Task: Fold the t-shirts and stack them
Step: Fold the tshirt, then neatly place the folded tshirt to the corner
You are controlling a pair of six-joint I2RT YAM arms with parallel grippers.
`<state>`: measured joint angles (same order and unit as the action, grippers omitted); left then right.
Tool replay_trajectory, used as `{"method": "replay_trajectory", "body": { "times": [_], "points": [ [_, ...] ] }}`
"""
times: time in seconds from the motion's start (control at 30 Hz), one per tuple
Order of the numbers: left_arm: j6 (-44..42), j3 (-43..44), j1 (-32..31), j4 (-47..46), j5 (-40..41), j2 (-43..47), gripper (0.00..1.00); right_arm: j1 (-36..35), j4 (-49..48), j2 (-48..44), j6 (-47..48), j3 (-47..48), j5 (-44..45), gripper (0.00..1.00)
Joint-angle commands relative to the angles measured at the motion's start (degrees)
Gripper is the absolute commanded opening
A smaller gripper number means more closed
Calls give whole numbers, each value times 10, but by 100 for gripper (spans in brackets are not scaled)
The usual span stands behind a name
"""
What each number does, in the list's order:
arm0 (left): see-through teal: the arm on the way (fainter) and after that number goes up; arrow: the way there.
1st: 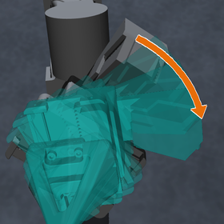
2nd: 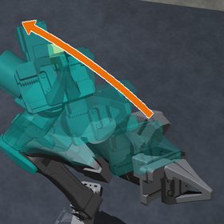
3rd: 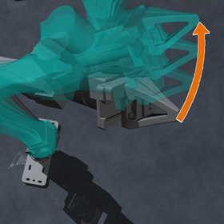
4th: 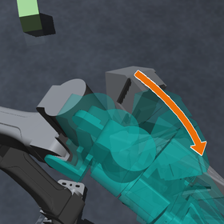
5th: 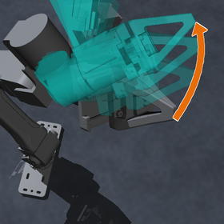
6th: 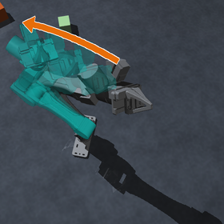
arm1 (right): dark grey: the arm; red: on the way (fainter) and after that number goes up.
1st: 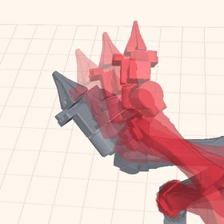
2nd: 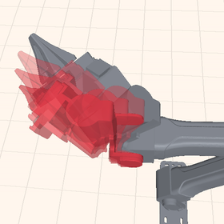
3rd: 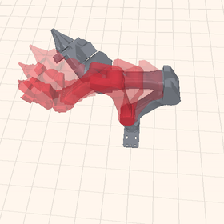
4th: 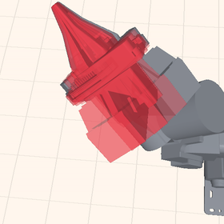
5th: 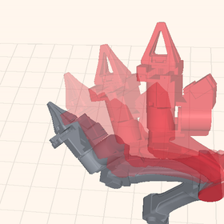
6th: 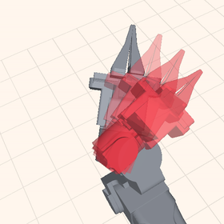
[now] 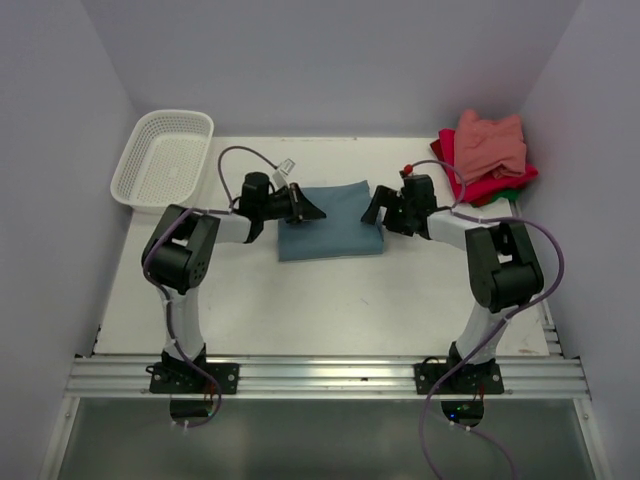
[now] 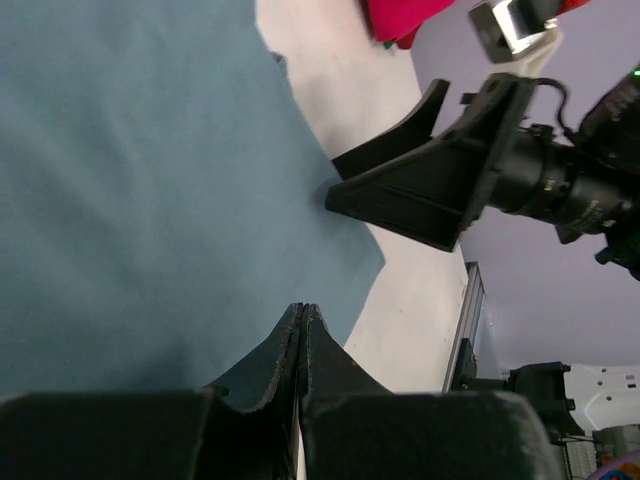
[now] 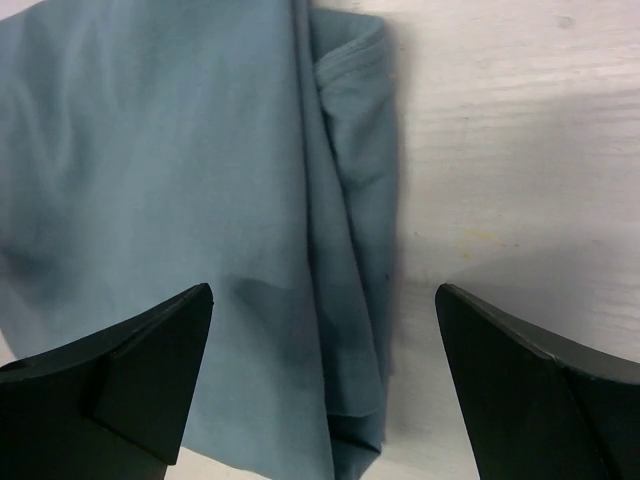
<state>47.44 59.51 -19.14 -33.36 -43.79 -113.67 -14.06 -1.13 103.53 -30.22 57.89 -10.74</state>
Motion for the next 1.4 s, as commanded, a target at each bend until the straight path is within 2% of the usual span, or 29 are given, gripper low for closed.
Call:
{"method": "replay_trajectory", "body": {
  "times": [0.0, 0.27, 0.43, 0.57, 0.63, 0.67, 0.7, 0.77, 0.8, 1.0, 1.1, 1.13, 1.17, 1.2, 1.27, 1.3, 1.37],
  "points": [
    [-16, 29, -5, 29, 26, -38, 0, 2, -27, 29, -19, -1, -59, 99],
    [-94, 71, -17, 174, 135, -110, 0, -3, -67, 68, -50, -22, -124, 99],
    [-100, 61, -20, 174, 144, -121, 0, -41, -57, 97, -52, -13, -131, 99],
    [-101, 50, -20, 164, 136, -117, 0, -102, -49, 141, -56, 16, -137, 99],
    [-103, 47, -20, 163, 135, -111, 0, -111, -69, 156, -69, 21, -143, 90],
    [-103, 40, -20, 161, 135, -107, 0, -111, -77, 160, -74, 19, -158, 83],
    [-102, 36, -20, 159, 134, -104, 0, -111, -83, 166, -80, 20, -165, 57],
    [-105, 27, -19, 158, 134, -93, 0, -110, -84, 167, -81, 24, -170, 13],
    [-105, 25, -18, 156, 133, -90, 0, -109, -81, 162, -81, 28, -169, 0],
    [-105, 5, -9, 150, 117, -51, 0, -92, -86, 121, -80, 28, -179, 0],
    [-104, -11, -3, 151, 110, 15, 0, -69, -103, 79, -85, 21, -184, 0],
    [-104, -19, 2, 155, 117, 67, 0, -56, -106, 57, -90, 21, -184, 0],
    [-104, -22, 6, 160, 122, 96, 7, -48, -109, 44, -93, 19, -186, 0],
    [-104, -23, 9, 167, 128, 125, 31, -40, -116, 33, -99, 15, -185, 0],
    [-102, -23, 20, 195, 160, 209, 51, -15, -137, 2, -114, 16, -176, 0],
    [-97, -24, 25, 213, 178, 260, 64, 5, -151, -6, -129, 18, -174, 0],
    [-93, -32, 28, 225, 197, 309, 74, 26, -181, -24, -153, 21, -165, 0]
  ]
}}
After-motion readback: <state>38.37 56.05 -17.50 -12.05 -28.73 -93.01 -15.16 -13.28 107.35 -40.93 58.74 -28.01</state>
